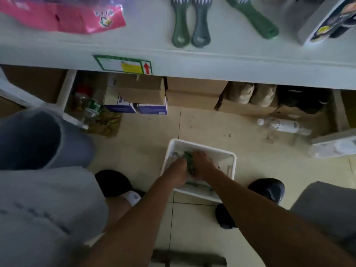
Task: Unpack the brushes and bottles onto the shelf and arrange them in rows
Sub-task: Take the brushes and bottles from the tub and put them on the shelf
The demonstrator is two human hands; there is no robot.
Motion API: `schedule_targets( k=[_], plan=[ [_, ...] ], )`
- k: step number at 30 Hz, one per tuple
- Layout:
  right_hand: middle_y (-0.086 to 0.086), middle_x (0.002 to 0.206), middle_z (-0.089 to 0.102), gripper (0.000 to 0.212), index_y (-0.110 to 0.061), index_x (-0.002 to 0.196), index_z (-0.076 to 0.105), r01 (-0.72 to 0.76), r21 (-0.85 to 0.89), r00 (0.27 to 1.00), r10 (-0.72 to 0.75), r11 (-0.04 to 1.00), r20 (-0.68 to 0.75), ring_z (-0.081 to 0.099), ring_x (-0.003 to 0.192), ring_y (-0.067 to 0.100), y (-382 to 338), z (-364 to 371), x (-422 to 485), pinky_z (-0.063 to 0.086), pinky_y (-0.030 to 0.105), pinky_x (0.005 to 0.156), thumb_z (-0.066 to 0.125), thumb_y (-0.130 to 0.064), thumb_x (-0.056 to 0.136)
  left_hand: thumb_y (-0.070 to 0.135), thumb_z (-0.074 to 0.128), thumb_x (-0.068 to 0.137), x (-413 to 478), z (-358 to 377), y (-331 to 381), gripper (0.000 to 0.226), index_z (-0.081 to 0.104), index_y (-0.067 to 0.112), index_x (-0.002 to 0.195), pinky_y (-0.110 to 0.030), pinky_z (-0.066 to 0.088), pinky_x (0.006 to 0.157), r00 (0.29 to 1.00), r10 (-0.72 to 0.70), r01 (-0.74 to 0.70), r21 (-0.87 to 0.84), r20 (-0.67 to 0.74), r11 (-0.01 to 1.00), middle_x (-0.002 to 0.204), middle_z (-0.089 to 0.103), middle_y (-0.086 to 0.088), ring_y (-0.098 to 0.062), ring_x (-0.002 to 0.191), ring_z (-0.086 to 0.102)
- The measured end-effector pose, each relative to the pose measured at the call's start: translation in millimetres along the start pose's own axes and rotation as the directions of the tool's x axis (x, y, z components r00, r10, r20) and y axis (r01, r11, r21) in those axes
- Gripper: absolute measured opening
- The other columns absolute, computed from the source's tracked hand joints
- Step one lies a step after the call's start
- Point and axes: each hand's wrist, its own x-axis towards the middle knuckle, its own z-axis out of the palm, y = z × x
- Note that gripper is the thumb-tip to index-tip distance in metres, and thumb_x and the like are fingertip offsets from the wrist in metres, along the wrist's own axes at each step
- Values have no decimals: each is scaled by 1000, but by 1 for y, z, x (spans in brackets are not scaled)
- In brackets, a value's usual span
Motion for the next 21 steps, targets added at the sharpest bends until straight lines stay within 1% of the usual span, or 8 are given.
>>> schedule_targets(
  k=[4,6,8,10,13,16,18,21],
  plan=[
    [11,141,49,70,-11,145,38,-55,-109,998,59,992,33,50,126,31,7,17,22,45,46,104,69,-35,87,16,57,98,6,9,-10,20,56,9,117,-29,47,82,997,-20,20,3,-79,1000,105,59,-4,-20,96,57],
    [12,139,50,65,-11,143,41,-56,-175,998,57,983,1,49,125,30,7,24,28,43,45,103,67,-33,89,10,55,97,7,11,-11,6,58,9,102,-25,42,75,992,-40,37,-22,-120,999,89,54,1,-15,84,53],
    [11,136,52,58,-11,138,45,-47,-212,999,45,976,-14,48,124,30,5,28,32,41,42,102,67,-31,88,10,57,97,8,14,-13,5,55,13,93,-23,39,68,987,-66,59,-48,-144,997,80,50,4,-10,73,47],
    [10,134,52,58,-13,135,46,-37,-219,999,34,975,-16,48,123,29,5,31,34,42,41,101,69,-31,85,15,62,95,11,18,-16,7,55,14,93,-19,36,63,987,-72,64,-64,-142,996,82,53,4,-9,73,50],
    [9,129,54,58,-14,131,47,-34,-214,999,34,976,-6,49,120,28,5,33,36,43,41,99,71,-35,83,20,66,94,12,18,-15,12,61,14,104,-22,40,68,988,-81,71,-78,-134,994,99,61,0,-14,88,58],
    [6,121,61,41,-16,123,54,-27,-249,1000,26,968,-7,54,113,25,4,29,37,43,40,95,65,-35,88,19,63,96,12,17,-15,5,58,16,94,-16,35,59,990,-65,57,-64,-126,996,88,57,3,-9,75,52],
    [6,116,64,31,-17,118,57,-20,-264,1000,25,964,16,56,109,24,4,25,39,42,38,92,61,-32,91,14,57,98,9,16,-13,6,59,16,93,-16,37,62,991,-56,50,-46,-121,998,82,53,6,-8,75,53],
    [5,115,65,31,-16,118,56,-29,-286,996,52,958,73,58,107,24,2,19,36,44,37,92,60,-32,93,10,51,100,7,17,-12,12,63,11,103,-23,43,82,990,-62,57,-45,-130,997,97,59,-3,-21,101,61]
  ],
)
